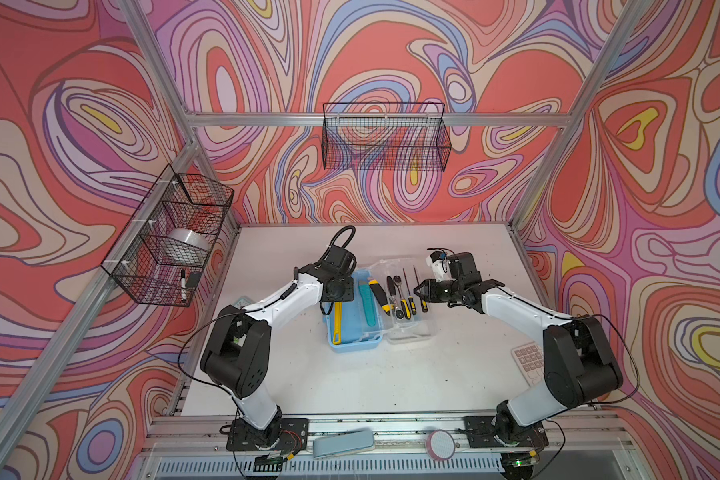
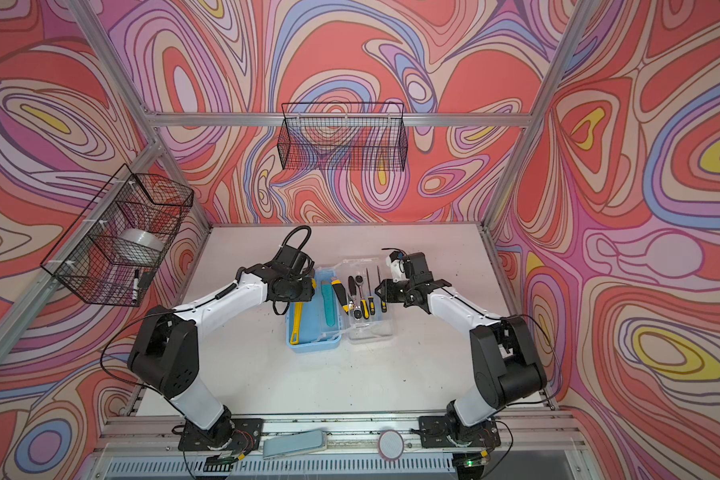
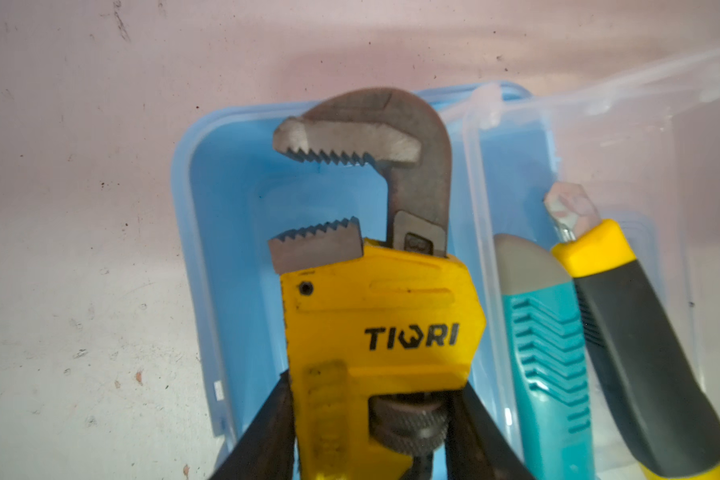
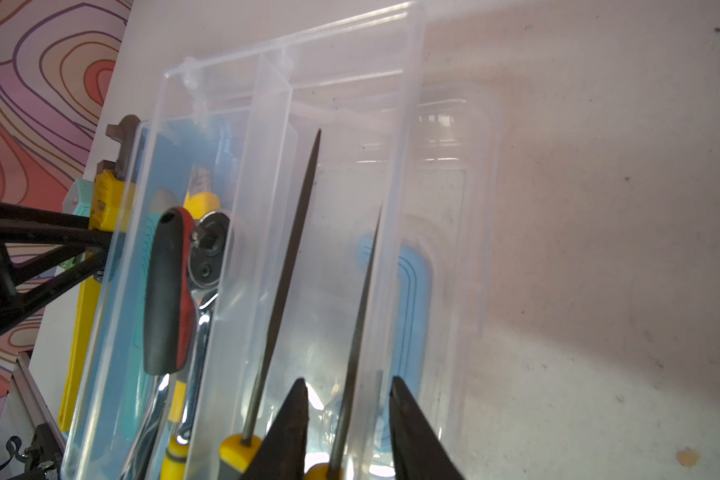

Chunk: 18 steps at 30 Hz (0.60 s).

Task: Pack the tool kit
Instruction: 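Hold the wrench inside the box with the left gripper, then lower the yellow pipe wrench to the box bottom and open the left gripper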

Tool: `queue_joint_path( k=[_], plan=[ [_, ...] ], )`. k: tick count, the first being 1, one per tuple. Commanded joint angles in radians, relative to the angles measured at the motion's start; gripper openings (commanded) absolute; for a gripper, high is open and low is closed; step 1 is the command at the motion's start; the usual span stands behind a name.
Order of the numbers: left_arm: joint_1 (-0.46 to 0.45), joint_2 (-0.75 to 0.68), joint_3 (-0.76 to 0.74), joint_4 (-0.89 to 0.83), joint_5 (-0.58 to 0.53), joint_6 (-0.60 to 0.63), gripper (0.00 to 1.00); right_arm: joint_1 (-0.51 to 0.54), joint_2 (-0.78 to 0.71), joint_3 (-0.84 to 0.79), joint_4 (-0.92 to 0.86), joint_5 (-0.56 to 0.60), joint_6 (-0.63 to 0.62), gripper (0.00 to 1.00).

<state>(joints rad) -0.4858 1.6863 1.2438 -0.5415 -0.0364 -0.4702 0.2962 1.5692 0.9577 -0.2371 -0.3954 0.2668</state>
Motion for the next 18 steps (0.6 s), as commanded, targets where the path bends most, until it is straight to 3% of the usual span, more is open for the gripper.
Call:
queue_joint_path(
  k=[1,10,18],
  plan=[
    [-0.007,-0.026,0.058,-0.025,0.014,0.036,0.06,0.004,0.036,-0.007,-0.071,0.056,-0.011,0.32],
    [-0.005,-0.014,0.049,-0.022,0.045,0.017,0.06,0.005,0.038,0.0,-0.081,0.06,-0.017,0.32],
    [0.001,0.01,0.13,-0.148,0.095,0.033,0.06,0.004,0.044,0.001,-0.076,0.056,-0.017,0.32]
  ],
)
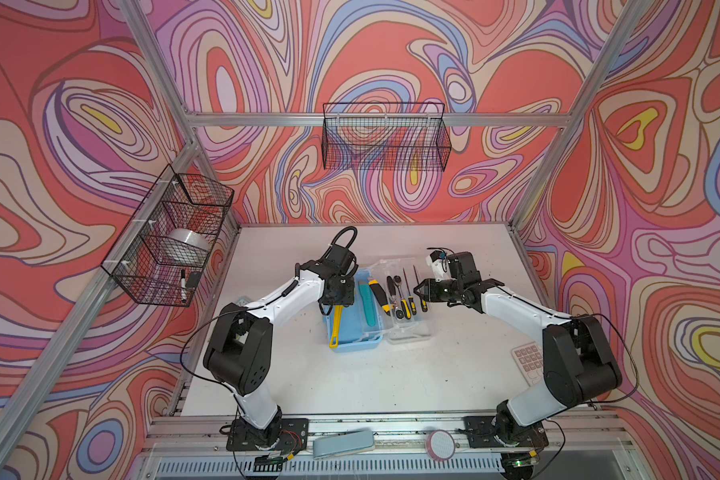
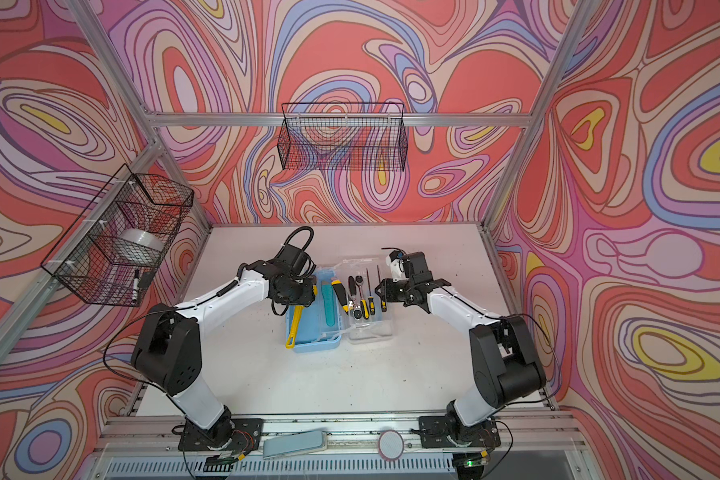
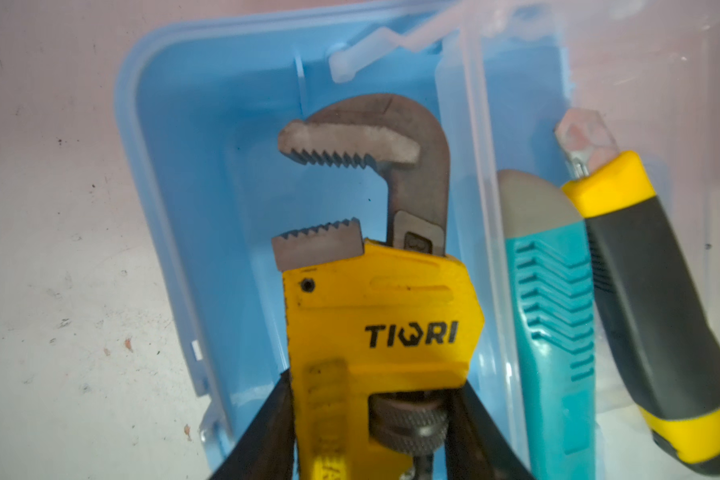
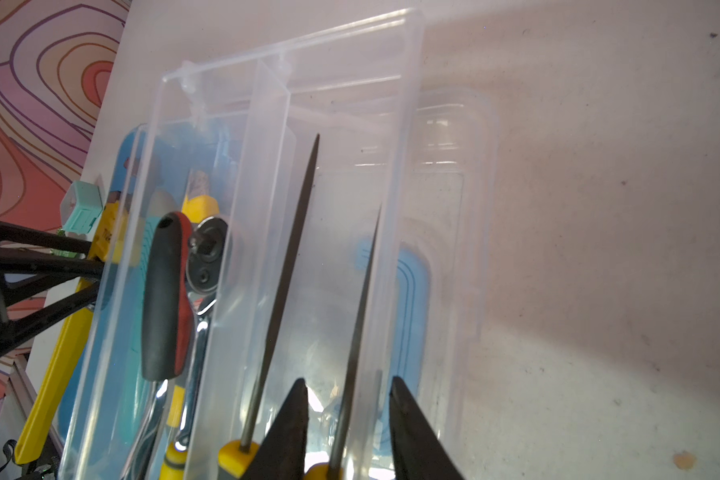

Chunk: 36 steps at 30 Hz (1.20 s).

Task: Pack the tool kit
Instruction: 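Lower the yellow pipe wrench to the box bottom and open the left gripper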

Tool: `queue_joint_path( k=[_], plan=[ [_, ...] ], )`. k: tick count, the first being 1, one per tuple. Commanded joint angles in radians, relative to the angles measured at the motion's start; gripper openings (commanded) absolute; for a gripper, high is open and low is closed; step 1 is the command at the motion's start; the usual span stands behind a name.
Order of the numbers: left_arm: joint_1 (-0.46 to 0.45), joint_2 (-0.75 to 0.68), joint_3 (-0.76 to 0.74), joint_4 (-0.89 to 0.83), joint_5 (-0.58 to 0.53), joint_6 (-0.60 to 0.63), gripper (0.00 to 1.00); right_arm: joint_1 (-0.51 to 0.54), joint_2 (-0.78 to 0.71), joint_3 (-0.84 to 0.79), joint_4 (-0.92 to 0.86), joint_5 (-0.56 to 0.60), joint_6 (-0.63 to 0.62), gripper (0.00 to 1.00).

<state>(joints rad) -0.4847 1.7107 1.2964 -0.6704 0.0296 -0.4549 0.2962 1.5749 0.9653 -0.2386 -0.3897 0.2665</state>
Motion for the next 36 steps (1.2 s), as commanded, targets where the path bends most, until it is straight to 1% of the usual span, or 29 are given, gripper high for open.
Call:
queue_joint_path(
  k=[1,5,10,17,22,26,30,36],
  plan=[
    [-0.001,-0.01,0.079,-0.031,0.036,0.016,0.06,0.004,0.038,-0.007,-0.074,0.05,-0.016,0.32],
    [0.0,-0.008,0.075,-0.07,0.072,0.021,0.06,0.004,0.04,-0.004,-0.074,0.048,-0.018,0.32],
    [-0.001,-0.004,0.078,-0.106,0.066,0.052,0.06,0.004,0.043,0.0,-0.073,0.048,-0.02,0.32],
    [0.0,0.028,0.081,-0.055,0.051,0.097,0.06,0.005,0.043,0.005,-0.077,0.05,-0.024,0.32],
    [0.0,0.082,0.127,-0.055,0.053,0.125,0.06,0.004,0.048,0.015,-0.084,0.054,-0.026,0.32],
    [0.0,0.118,0.167,-0.036,0.046,0.094,0.06,0.004,0.049,0.017,-0.084,0.052,-0.023,0.32],
    [0.0,0.15,0.222,-0.061,0.036,0.064,0.06,0.005,0.041,0.011,-0.085,0.055,-0.024,0.32],
    [-0.001,0.162,0.226,-0.053,0.007,0.024,0.07,0.005,0.037,0.002,-0.08,0.054,-0.018,0.32]
  ],
)
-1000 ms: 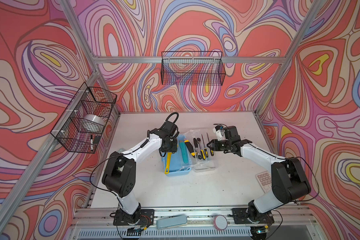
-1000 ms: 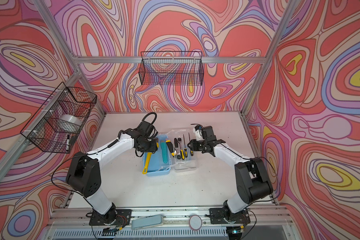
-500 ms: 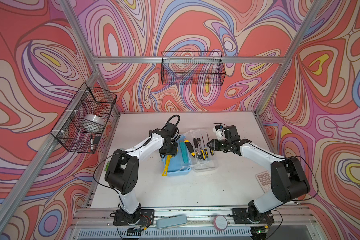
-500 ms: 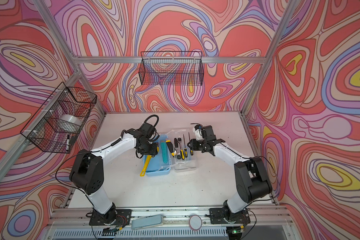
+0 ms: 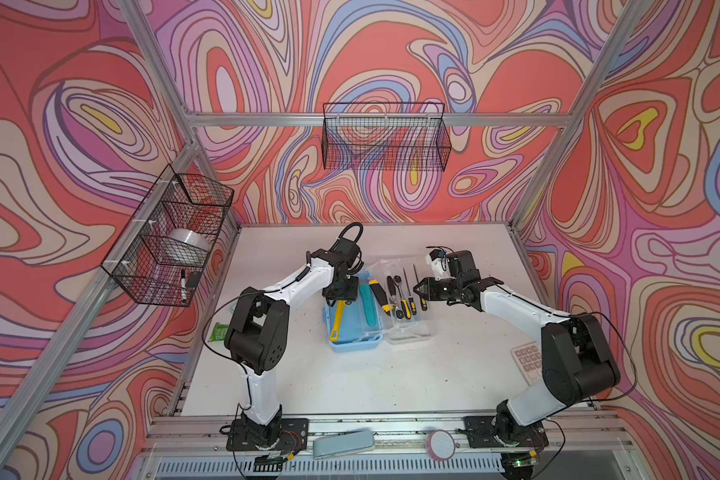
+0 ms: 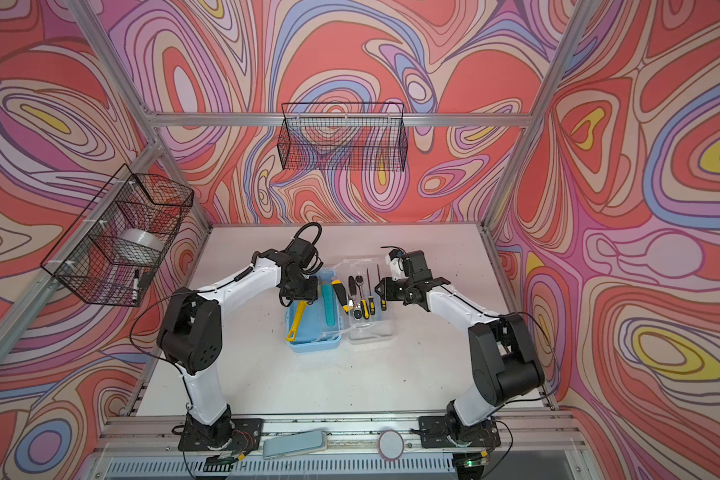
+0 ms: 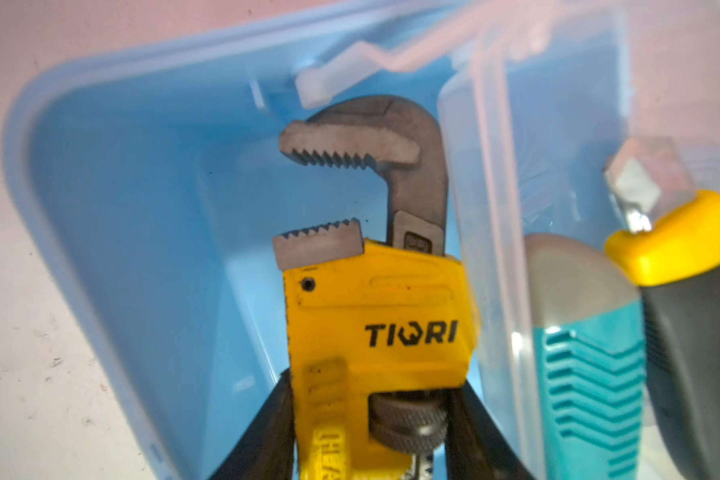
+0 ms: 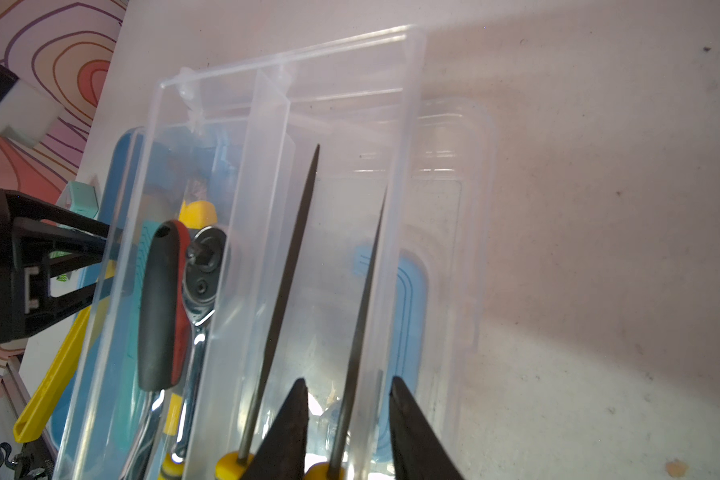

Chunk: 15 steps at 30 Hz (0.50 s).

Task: Pack the tool kit
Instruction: 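Lower the yellow pipe wrench to the box bottom and open the left gripper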

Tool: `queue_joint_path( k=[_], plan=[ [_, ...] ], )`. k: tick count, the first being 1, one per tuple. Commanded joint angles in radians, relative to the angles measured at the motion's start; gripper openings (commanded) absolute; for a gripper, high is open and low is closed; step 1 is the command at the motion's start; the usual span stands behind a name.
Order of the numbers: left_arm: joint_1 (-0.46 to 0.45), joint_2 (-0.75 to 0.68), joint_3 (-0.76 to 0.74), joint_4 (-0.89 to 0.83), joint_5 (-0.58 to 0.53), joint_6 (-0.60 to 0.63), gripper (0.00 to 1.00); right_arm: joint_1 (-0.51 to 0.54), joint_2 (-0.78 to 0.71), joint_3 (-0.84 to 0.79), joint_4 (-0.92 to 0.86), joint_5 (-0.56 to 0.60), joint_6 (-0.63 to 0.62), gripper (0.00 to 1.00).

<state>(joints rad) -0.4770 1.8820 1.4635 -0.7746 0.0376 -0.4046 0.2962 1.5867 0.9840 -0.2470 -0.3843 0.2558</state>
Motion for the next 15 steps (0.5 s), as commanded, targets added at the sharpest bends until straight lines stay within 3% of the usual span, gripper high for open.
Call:
queue_joint_path(
  k=[1,15],
  plan=[
    [-0.008,-0.007,0.057,0.055,0.001,-0.034,0.07,0.004,0.025,-0.018,-0.071,0.048,-0.008,0.32],
    [-0.014,0.039,0.032,0.142,0.016,-0.053,0.07,0.005,0.017,-0.028,-0.071,0.053,-0.006,0.32]
  ],
)
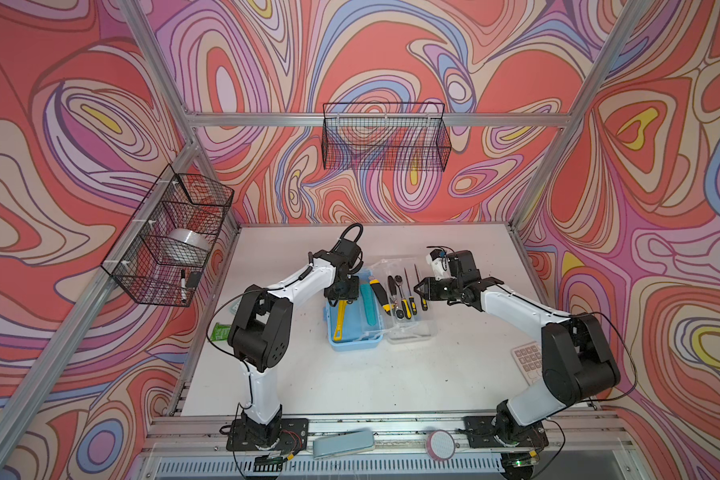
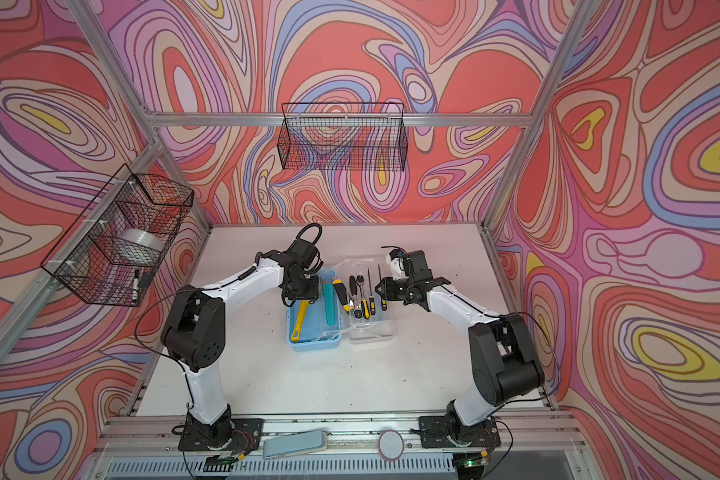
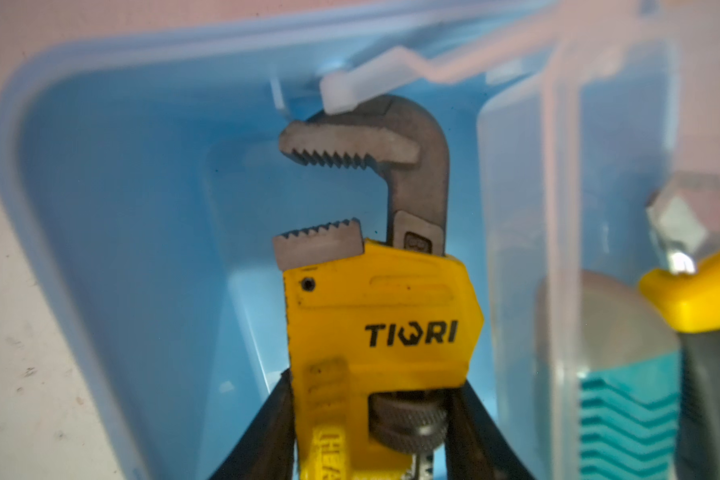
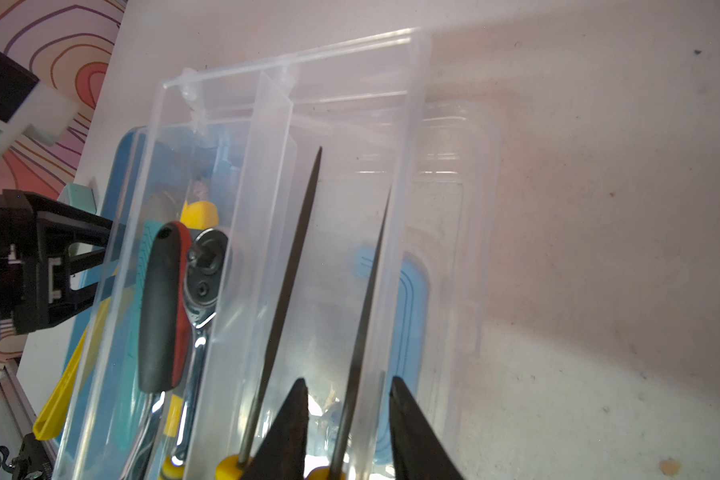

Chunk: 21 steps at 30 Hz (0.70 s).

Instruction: Pack the tool kit

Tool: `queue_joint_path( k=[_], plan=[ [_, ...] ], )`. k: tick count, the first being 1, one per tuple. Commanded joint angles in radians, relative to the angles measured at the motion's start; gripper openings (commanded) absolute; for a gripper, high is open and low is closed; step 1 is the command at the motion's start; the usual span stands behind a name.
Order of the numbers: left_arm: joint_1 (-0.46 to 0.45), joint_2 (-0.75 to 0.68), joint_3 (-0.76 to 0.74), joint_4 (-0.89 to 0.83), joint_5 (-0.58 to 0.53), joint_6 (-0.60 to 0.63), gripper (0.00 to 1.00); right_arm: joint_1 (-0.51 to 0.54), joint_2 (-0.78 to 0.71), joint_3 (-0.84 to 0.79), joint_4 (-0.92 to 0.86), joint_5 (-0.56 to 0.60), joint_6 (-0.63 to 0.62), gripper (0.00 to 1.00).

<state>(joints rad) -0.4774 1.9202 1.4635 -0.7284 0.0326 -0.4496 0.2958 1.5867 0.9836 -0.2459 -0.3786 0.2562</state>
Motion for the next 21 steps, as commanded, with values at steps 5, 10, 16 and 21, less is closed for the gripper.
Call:
queue_joint_path(
  k=[5,10,16,21],
  plan=[
    [-0.013,-0.002,0.023,0.083,0.023,-0.02,0.26,0.005,0.017,-0.022,-0.076,0.05,-0.007,0.32],
    [-0.014,-0.043,0.024,0.064,0.021,-0.042,0.52,0.005,0.018,-0.013,-0.079,0.052,-0.005,0.32],
    [-0.014,-0.087,0.051,-0.005,-0.001,-0.061,0.75,0.003,0.02,0.003,-0.079,0.05,-0.006,0.32],
    [-0.014,-0.131,0.036,-0.022,-0.008,-0.069,0.76,0.004,0.021,0.011,-0.087,0.052,-0.009,0.32]
  ],
)
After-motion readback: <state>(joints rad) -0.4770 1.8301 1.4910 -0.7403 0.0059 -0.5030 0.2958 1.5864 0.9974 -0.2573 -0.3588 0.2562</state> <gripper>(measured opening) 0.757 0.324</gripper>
